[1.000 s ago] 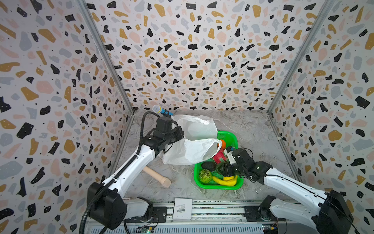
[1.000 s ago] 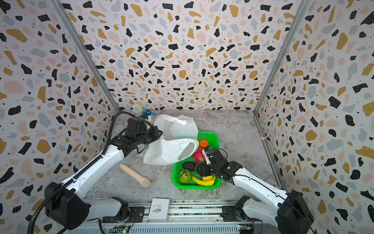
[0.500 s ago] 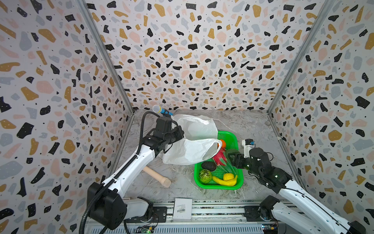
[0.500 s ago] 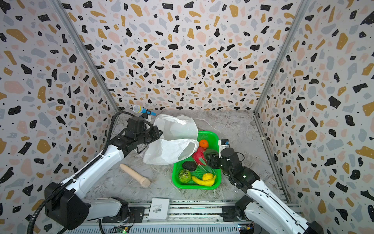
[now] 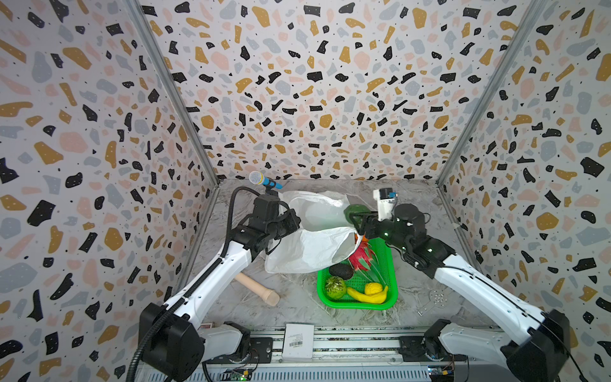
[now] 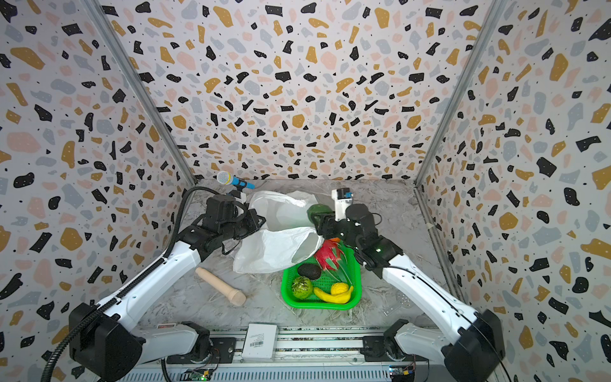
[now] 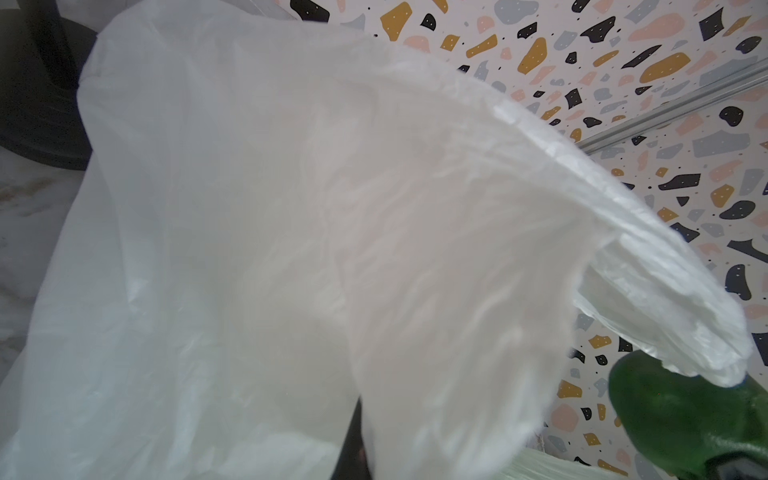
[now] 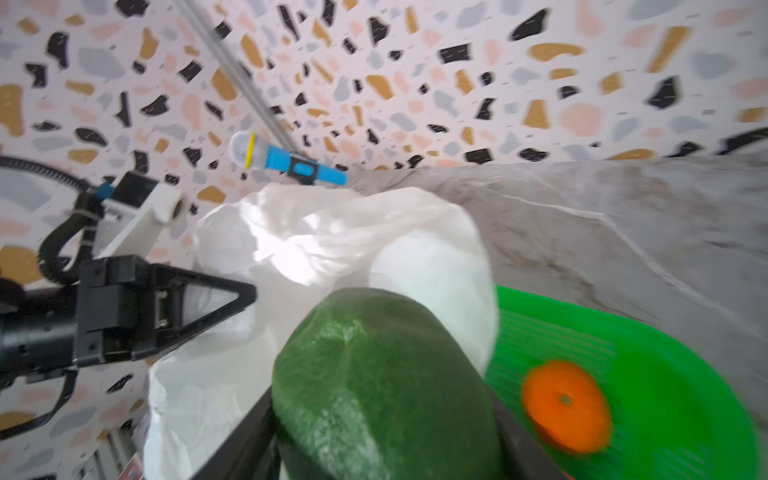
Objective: Place the fruits into the plastic bag
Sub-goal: 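Lift the avocado with the right gripper and move it into the bag opening, then open the right gripper inside the bag and withdraw it over the basket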
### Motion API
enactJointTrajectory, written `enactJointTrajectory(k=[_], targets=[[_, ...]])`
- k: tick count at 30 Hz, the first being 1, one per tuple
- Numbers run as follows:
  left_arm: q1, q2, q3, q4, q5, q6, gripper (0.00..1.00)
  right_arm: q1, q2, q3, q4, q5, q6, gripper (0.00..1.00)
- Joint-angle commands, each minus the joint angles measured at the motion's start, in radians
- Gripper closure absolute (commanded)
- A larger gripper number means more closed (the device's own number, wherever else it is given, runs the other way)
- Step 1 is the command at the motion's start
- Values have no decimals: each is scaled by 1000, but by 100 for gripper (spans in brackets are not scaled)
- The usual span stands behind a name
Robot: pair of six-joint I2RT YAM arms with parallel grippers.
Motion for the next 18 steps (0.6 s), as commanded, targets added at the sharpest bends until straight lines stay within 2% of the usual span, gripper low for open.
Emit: enactJointTrajectory(k=[1,3,5,11,18], targets=[[7,-35,-13,41,30,-16,100,94,121,115,40,-143,-80,40],[8,-48,-21,44,32,-20,100,137,184,176,33,-174,-81,26],[6,-59,-28,41,32,-18,100,156,198,177,57,-159,-63,23],[7,-77,-48,38,27,-15,100,157,131,60,132,-92,-1,21],[6,-65,-36,35,29,-11,100,148,70,7,115,-24,10,21]])
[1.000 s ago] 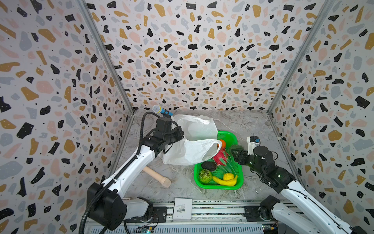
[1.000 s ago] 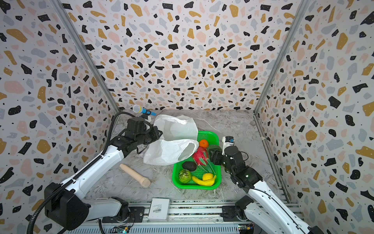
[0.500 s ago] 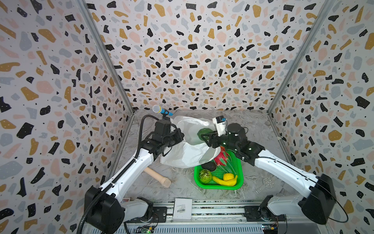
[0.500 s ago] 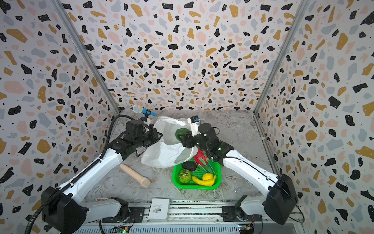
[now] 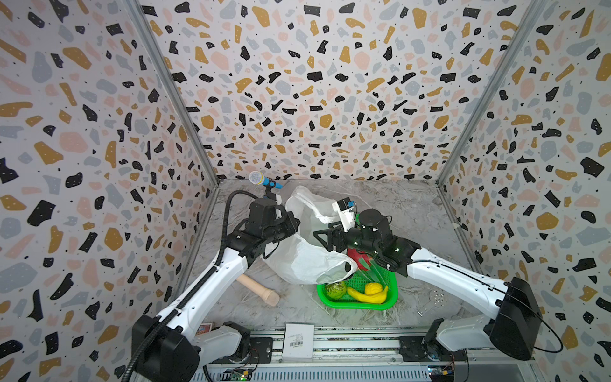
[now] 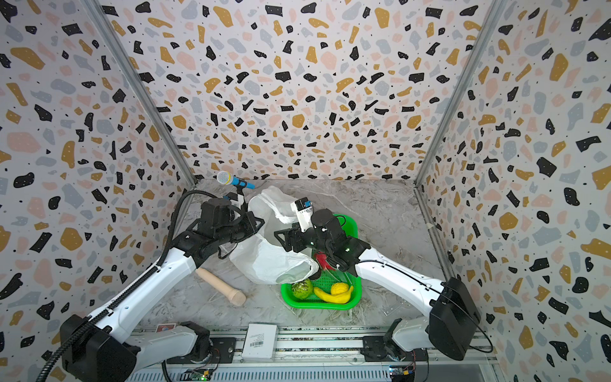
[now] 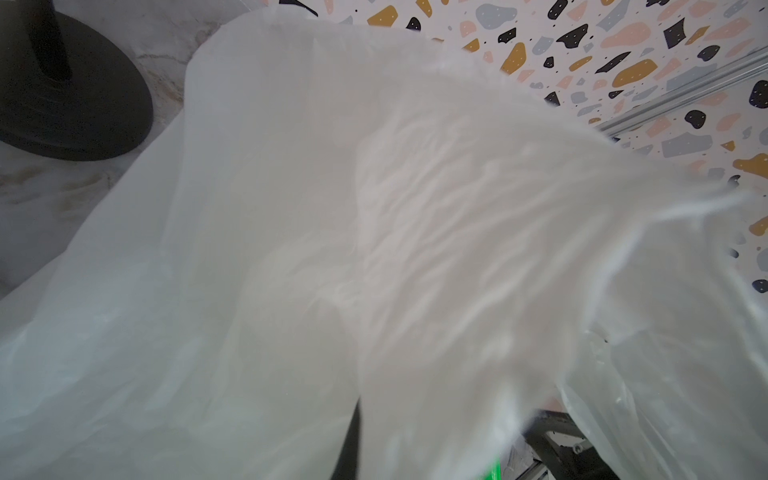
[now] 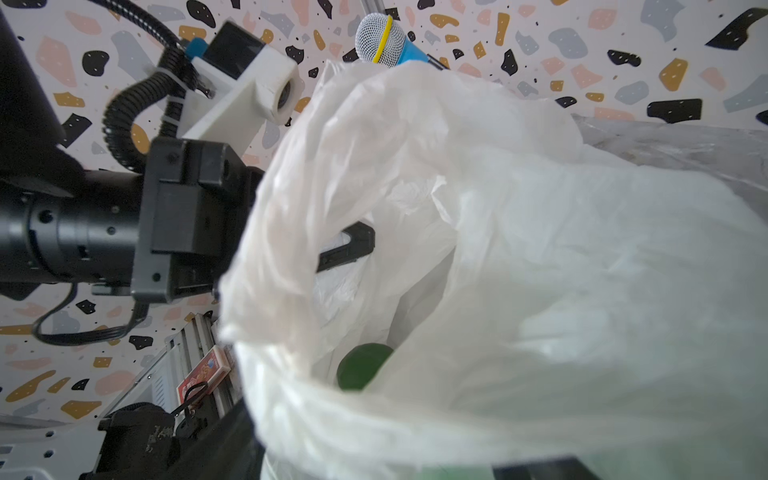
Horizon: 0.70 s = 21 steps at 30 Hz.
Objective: Place the fruits into the plastic bag
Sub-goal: 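Open the right gripper inside the bag and withdraw it over the basket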
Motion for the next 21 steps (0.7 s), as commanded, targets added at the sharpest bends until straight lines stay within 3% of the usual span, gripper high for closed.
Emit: enactJointTrajectory(k=[1,6,9,13,15,17,21], targets=[[6,-3,1,32,12,0,100,-11,-52,-17,12,49,20,21],[7,-14,-8,26,1,2,100,-63,-172,-103,2,115,55,22],[7,-14,-16,28,-5,2,100,-124,-299,-203,-7,223,138,22],[6,-6,-18,34,-9,0,100,-165,-526,-417,-41,483,373,23],[6,0,-12,32,-13,2,100,-171,-632,-518,-64,546,503,22],[8,3,-6,32,-13,5,100,-176,-705,-593,-88,552,593,22],[7,8,-6,32,-15,10,100,-179,-696,-604,-151,476,581,23]])
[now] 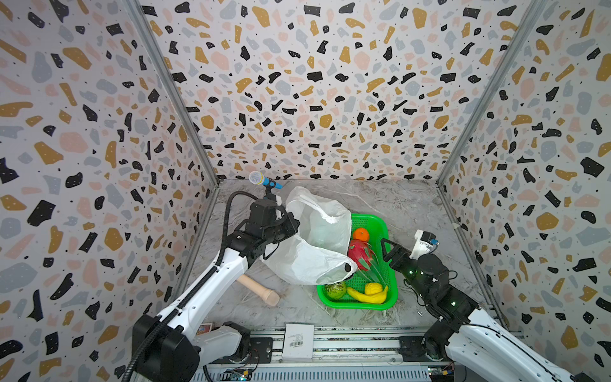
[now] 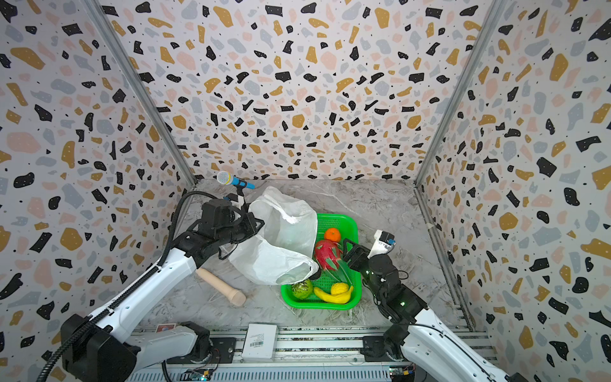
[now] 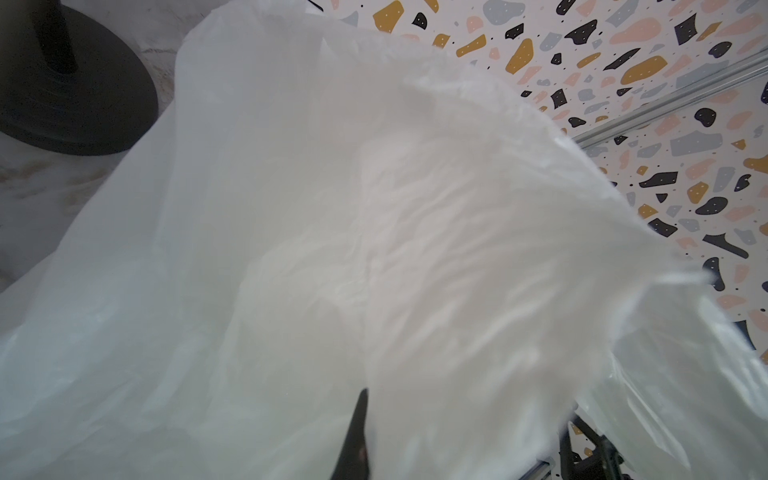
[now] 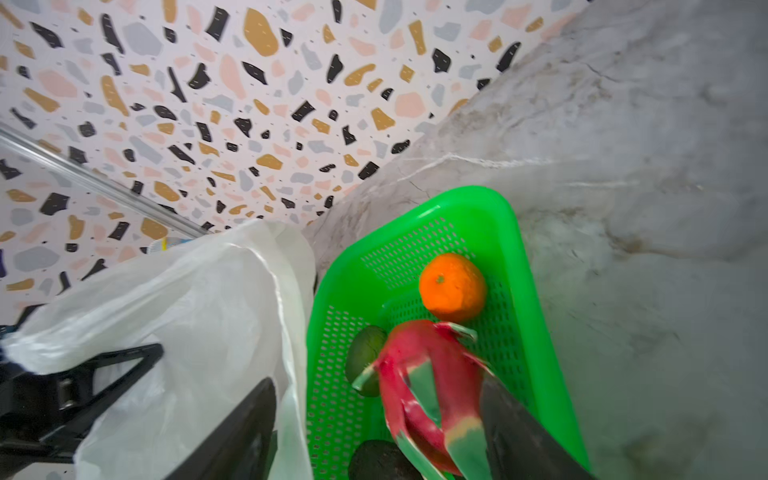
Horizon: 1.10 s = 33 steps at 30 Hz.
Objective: Place the fruits into the plastic bag
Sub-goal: 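Open the right gripper inside the bag and withdraw it over the basket, then lower the right gripper onto the pink dragon fruit and grasp it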
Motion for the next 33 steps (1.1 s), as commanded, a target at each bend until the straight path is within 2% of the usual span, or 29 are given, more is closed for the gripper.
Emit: enactJointTrajectory(k=[1,8,12,14,16,23,33], targets=[[6,6,2,31,-11,9,100,-1,43,34,-78,-16,56,23],[6,13,0,35,-8,5,100,-1,232,148,-163,-100,-72,23],[7,7,0,29,-8,10,100,-2,361,246,-264,-123,-193,21],[8,6,0,28,-12,13,100,-3,428,302,-334,-115,-257,18],[7,7,0,28,-9,14,100,-14,479,351,-381,-127,-323,10],[7,17,7,30,-1,16,100,-139,578,414,-368,-393,-474,3],[7,22,13,21,-4,23,100,-150,773,492,-370,-479,-568,3]])
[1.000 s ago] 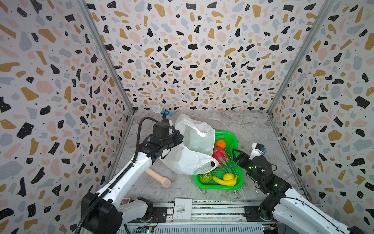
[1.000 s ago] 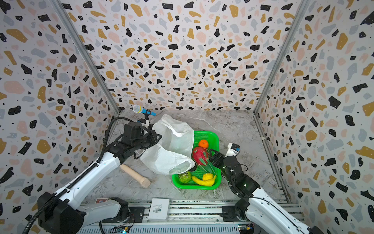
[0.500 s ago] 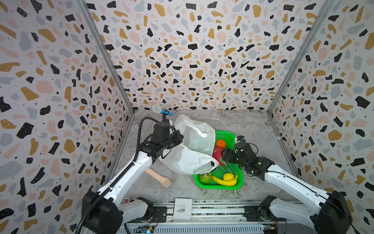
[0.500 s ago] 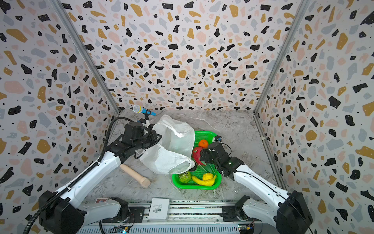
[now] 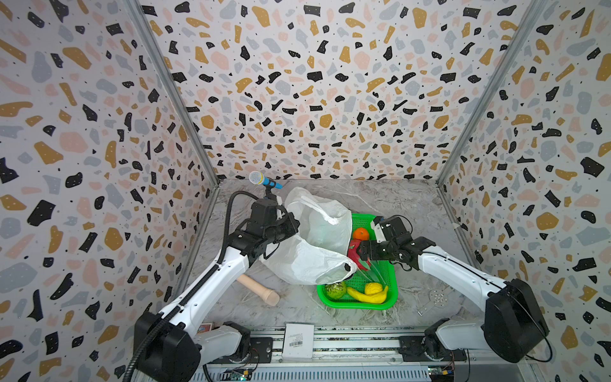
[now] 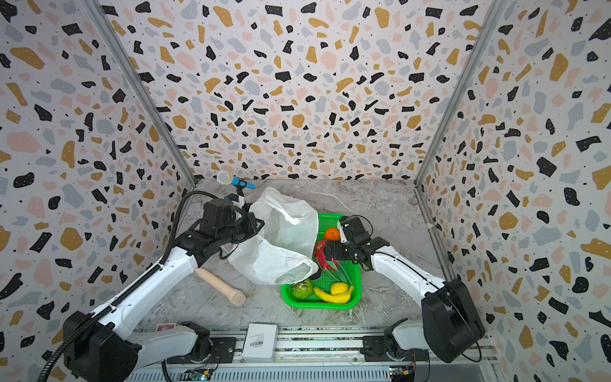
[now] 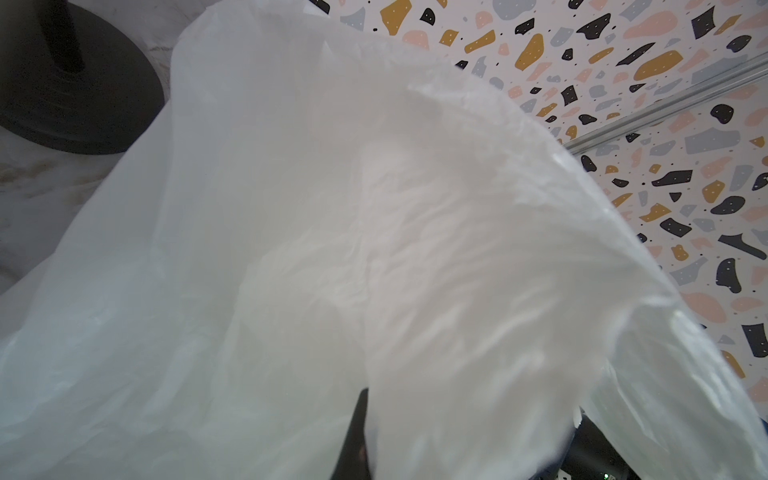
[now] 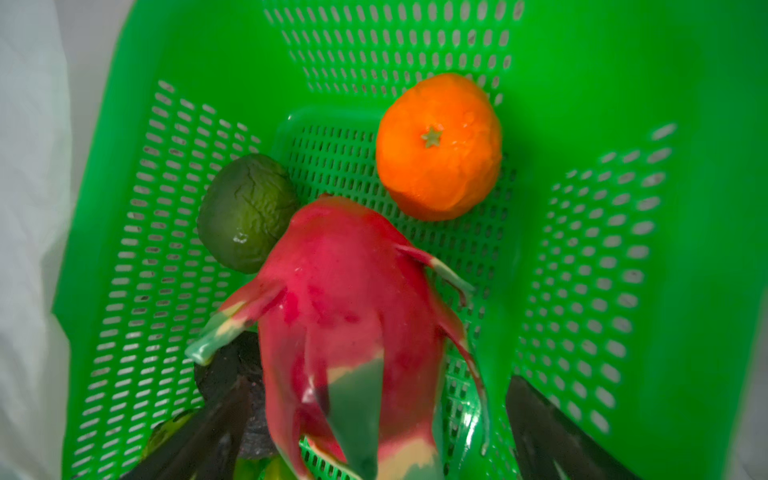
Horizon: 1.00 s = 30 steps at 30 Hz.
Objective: Place the fruits into the plastic bag
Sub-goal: 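Lower the right gripper onto the pink dragon fruit and grasp it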
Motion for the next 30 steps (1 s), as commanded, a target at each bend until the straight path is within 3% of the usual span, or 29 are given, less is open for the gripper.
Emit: enactJointTrajectory(k=[1,7,11,15,23,30], targets=[[7,9,13,23,4,14,100,13,46,48,-38,-20,-46,3],[7,3,2,26,3,13,100,93,152,82,-52,96,-63,3],[7,1,-4,29,8,11,100,115,200,79,-20,98,-46,5],[7,-3,-10,33,6,9,100,112,186,59,37,98,-37,12],[7,0,-6,31,6,7,100,108,19,11,92,83,-35,45],[7,4,-7,32,8,7,100,35,-223,22,2,60,-34,46]])
